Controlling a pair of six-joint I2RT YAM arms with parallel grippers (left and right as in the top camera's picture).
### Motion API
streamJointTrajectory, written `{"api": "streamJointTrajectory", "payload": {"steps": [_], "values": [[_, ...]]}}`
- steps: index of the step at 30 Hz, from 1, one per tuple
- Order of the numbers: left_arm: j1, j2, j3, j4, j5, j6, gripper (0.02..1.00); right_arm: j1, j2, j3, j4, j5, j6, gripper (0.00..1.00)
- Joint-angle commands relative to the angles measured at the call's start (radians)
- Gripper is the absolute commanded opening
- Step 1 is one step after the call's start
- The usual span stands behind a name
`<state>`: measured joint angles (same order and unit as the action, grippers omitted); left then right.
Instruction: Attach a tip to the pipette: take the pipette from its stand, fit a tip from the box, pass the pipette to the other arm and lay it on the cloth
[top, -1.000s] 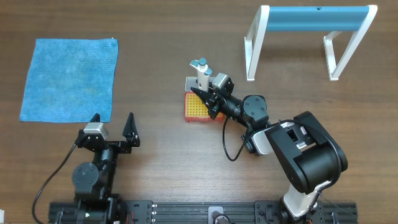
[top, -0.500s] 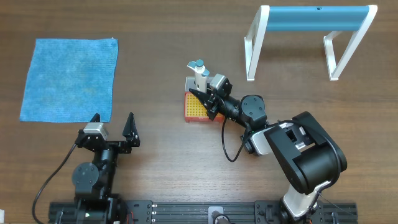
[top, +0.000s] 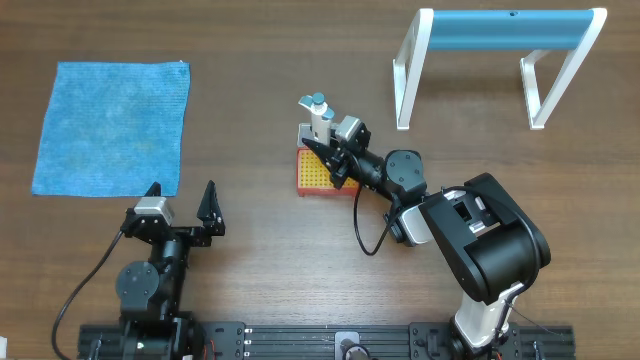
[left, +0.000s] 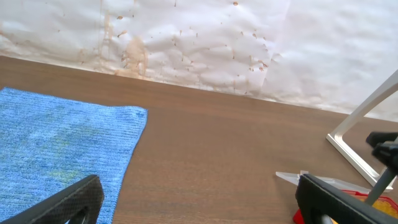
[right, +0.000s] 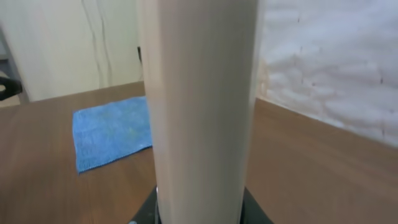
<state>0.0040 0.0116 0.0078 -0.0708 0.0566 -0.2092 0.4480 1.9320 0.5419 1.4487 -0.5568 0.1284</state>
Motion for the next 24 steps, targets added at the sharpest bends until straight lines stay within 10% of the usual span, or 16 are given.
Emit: {"api": "streamJointTrajectory", "payload": {"steps": [1,24], "values": [[0.003,-0.006,-0.002,-0.005,0.004,0.009,0.996,0.004,-0.015,-0.016,0.013,-0.017,-0.01,0.08],[0.003,-0.006,-0.002,-0.005,0.004,0.009,0.998,-0.022,-0.032,-0.034,0.013,-0.039,-0.01,0.082]]}}
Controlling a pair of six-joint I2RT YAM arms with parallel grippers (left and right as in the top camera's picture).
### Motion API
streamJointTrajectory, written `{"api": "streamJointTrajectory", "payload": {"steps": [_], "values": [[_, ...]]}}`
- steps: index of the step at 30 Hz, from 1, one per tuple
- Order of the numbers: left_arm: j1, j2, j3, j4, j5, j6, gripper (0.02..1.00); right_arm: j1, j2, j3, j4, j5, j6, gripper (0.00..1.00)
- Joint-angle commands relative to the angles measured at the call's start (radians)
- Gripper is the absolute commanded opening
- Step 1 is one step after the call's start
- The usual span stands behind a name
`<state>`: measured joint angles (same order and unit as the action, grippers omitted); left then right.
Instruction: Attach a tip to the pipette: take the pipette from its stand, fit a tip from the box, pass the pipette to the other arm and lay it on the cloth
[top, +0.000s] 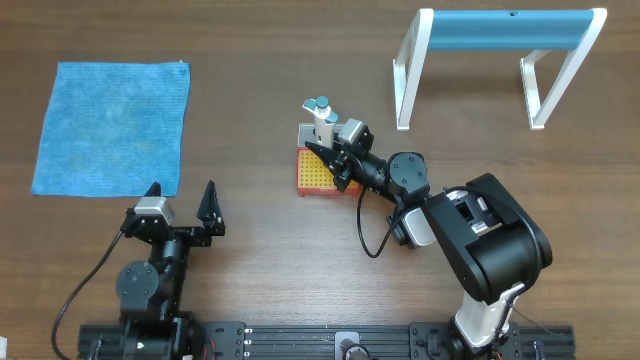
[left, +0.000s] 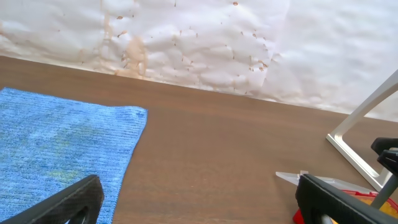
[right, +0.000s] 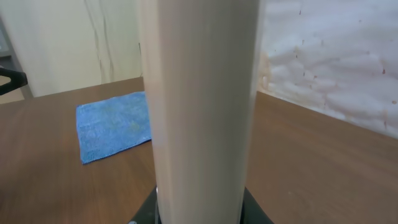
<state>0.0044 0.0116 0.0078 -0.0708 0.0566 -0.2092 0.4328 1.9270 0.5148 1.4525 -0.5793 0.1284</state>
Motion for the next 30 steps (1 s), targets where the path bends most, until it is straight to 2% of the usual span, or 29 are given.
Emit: {"api": "streamJointTrajectory", "payload": {"steps": [1,14,24,30], "values": [[0.003,-0.006,-0.002,-0.005,0.004,0.009,0.996,-0.007,-0.027,-0.007,0.009,-0.016,-0.01,0.08],[0.003,-0.006,-0.002,-0.005,0.004,0.009,0.996,-0.007,-0.027,-0.034,0.001,-0.016,-0.01,0.077],[0.003,-0.006,-0.002,-0.005,0.004,0.009,0.996,-0.007,-0.025,-0.034,-0.182,-0.012,-0.048,0.08],[0.003,-0.006,-0.002,-0.005,0.004,0.009,0.996,-0.007,-0.025,-0.035,-0.196,-0.013,-0.048,0.075]]}}
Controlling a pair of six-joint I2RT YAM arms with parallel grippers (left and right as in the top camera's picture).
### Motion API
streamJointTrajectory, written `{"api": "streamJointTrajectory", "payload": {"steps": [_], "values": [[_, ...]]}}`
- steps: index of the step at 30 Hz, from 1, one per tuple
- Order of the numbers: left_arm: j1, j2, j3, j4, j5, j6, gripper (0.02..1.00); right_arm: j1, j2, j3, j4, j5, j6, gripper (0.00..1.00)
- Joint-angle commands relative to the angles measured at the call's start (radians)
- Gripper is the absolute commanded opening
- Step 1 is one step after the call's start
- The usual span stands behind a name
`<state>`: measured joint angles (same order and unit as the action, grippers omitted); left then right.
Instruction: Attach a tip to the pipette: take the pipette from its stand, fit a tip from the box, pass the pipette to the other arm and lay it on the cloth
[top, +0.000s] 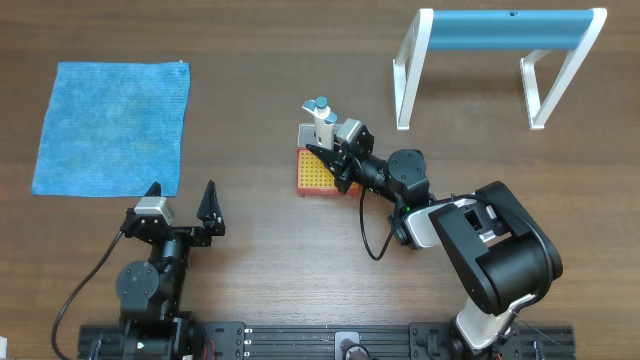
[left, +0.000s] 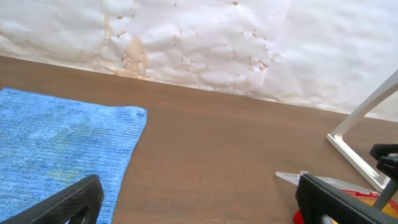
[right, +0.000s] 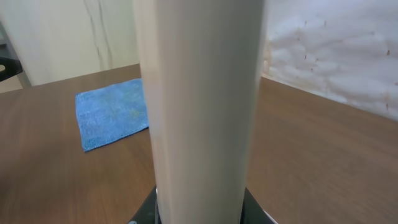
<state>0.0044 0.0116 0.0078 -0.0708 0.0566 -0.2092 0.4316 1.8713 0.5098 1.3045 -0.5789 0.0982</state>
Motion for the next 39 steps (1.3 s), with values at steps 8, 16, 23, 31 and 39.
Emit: {"api": "streamJointTrajectory", "payload": {"steps": [8,16,23,31,39], "values": [[0.003,-0.006,-0.002,-0.005,0.004,0.009,0.996,-0.005,0.031,-0.033,-0.073,-0.013,-0.018,0.082],[0.003,-0.006,-0.002,-0.005,0.004,0.009,0.996,-0.006,-0.016,-0.021,0.092,-0.017,-0.014,0.08],[0.003,-0.006,-0.002,-0.005,0.004,0.009,0.996,-0.006,-0.175,-0.02,0.088,-0.017,-0.014,0.08],[0.003,-0.006,-0.002,-0.005,0.004,0.009,0.996,-0.035,-0.673,0.217,-0.883,-0.164,-0.014,0.082],[0.003,-0.006,-0.002,-0.005,0.004,0.009,0.996,-0.019,-0.703,0.426,-1.688,-0.167,0.035,0.08]]}}
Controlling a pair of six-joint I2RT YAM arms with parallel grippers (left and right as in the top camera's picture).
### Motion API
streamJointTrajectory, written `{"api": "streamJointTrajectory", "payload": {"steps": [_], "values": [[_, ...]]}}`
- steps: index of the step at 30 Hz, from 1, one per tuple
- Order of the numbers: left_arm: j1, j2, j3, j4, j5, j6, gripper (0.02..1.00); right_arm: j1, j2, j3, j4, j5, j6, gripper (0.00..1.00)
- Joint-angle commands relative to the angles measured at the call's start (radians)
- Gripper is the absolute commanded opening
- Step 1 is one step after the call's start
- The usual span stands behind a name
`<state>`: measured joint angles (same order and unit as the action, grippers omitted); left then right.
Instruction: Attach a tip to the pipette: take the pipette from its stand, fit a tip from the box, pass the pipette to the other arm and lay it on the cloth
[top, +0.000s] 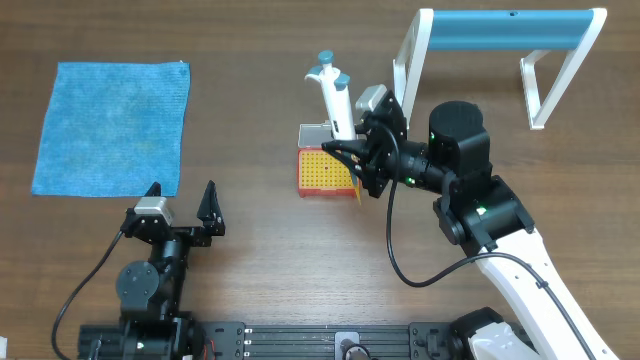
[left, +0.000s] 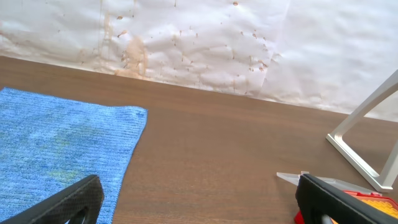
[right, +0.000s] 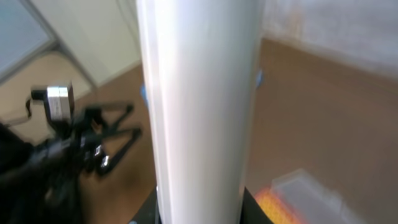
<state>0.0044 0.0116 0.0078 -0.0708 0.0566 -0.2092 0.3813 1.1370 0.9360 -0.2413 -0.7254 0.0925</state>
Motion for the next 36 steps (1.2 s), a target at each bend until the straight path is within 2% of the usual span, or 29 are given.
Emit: {"api": "streamJointTrajectory", "payload": {"steps": [1,3,8,16,17,18,20,21,22,26,28,33,34,36], "values": [[0.003,-0.006,-0.002,-0.005,0.004,0.009,0.998,0.036,0.037,0.0,-0.175,-0.021,0.101,0.08],[0.003,-0.006,-0.002,-0.005,0.004,0.009,0.996,0.039,0.043,0.0,-0.235,-0.024,0.184,0.08],[0.003,-0.006,-0.002,-0.005,0.004,0.009,0.996,0.039,0.043,-0.001,-0.281,-0.028,0.25,0.08],[0.002,-0.006,-0.002,0.005,0.01,0.003,0.998,0.039,0.043,0.0,-0.272,-0.027,0.251,0.08],[0.001,-0.006,-0.002,0.007,0.071,-0.06,0.996,0.039,0.043,0.0,-0.271,-0.027,0.251,0.08],[0.001,-0.006,-0.002,0.011,0.174,-0.195,0.996,0.039,0.043,0.0,-0.27,-0.027,0.252,0.08],[0.001,-0.006,-0.002,0.023,0.432,-0.562,0.996,0.039,0.043,0.0,-0.269,-0.027,0.263,0.08],[0.001,-0.006,-0.002,0.023,0.526,-0.699,0.996,0.039,0.043,-0.001,-0.27,-0.027,0.274,0.082],[0.001,-0.006,-0.002,0.023,0.586,-0.771,0.996,0.039,0.043,0.0,-0.27,-0.028,0.275,0.08],[0.002,-0.006,-0.002,0.023,0.561,-0.814,0.998,0.039,0.043,0.0,-0.254,-0.028,0.309,0.08],[0.002,-0.006,-0.002,0.035,0.507,-0.895,0.998,0.039,0.043,0.0,-0.242,-0.027,0.311,0.08],[0.002,-0.006,-0.002,0.056,0.368,-0.937,0.998,0.039,0.043,0.0,-0.243,-0.027,0.311,0.08],[0.002,-0.006,-0.002,0.061,0.357,-1.004,0.996,0.039,0.043,0.0,-0.243,-0.027,0.311,0.08],[0.002,-0.006,-0.002,0.093,0.365,-1.05,0.998,0.039,0.043,0.0,-0.243,-0.027,0.31,0.08]]}}
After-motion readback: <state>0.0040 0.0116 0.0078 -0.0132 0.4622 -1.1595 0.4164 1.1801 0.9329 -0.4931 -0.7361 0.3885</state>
